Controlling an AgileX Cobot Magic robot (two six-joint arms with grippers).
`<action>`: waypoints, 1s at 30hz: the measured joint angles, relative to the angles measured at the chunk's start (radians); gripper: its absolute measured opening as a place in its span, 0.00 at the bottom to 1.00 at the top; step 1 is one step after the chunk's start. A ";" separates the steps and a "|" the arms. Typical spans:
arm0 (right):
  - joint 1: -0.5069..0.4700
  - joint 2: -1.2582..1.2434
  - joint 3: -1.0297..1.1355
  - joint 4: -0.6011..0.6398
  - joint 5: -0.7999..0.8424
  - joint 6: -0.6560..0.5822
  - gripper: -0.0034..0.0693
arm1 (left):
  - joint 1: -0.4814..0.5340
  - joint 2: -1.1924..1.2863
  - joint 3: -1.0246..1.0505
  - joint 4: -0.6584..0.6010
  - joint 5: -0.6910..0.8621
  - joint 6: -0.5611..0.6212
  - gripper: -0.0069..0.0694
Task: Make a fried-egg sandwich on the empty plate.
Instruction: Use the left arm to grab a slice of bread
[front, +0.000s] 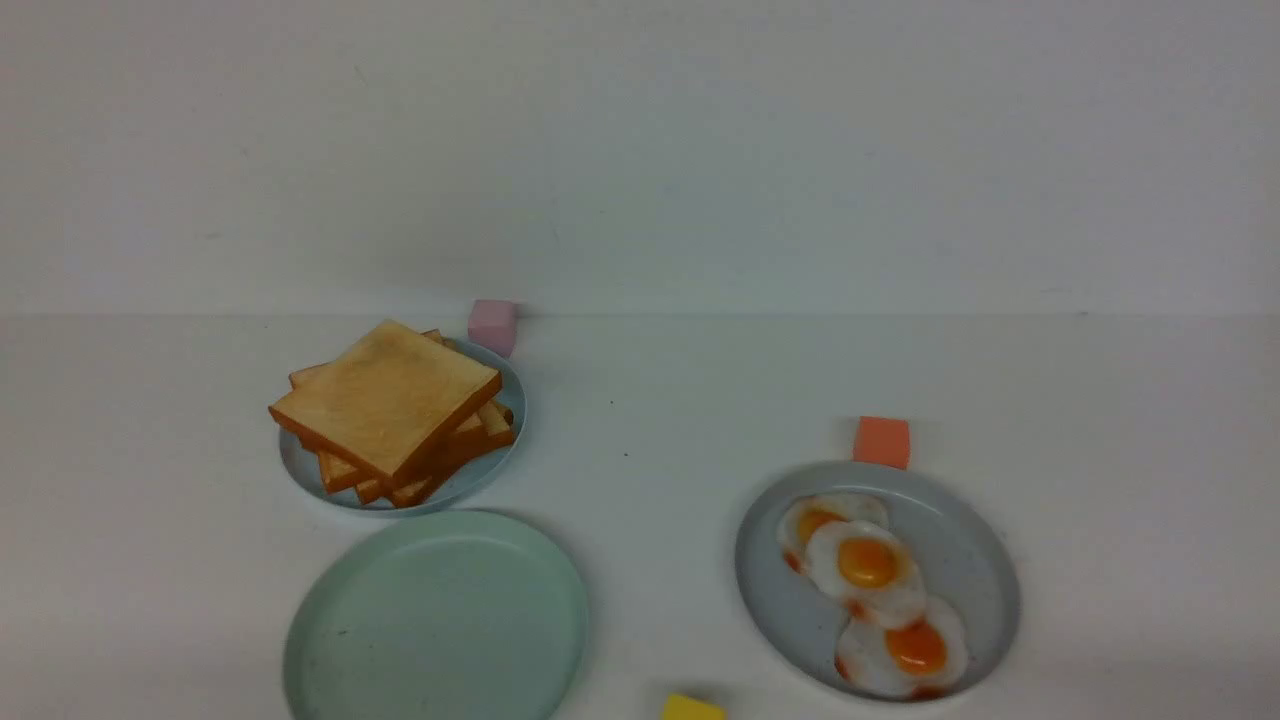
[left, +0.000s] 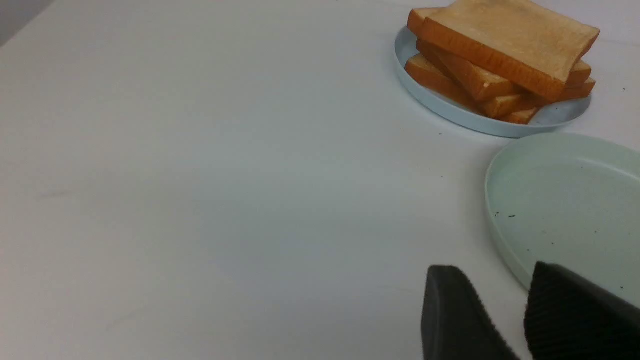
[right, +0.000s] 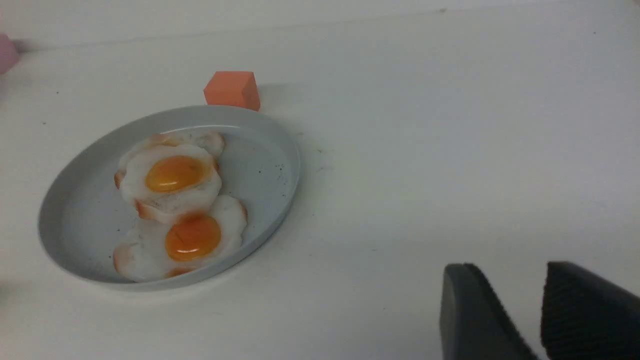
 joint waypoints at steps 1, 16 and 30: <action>0.000 0.000 0.000 0.000 0.000 0.000 0.38 | 0.000 0.000 0.000 0.000 0.000 0.000 0.40; 0.000 0.000 0.000 0.000 0.000 0.000 0.38 | 0.000 0.000 0.000 0.000 0.000 0.000 0.40; 0.000 0.000 0.000 -0.024 0.000 0.000 0.38 | 0.000 0.000 0.000 0.000 0.000 0.000 0.40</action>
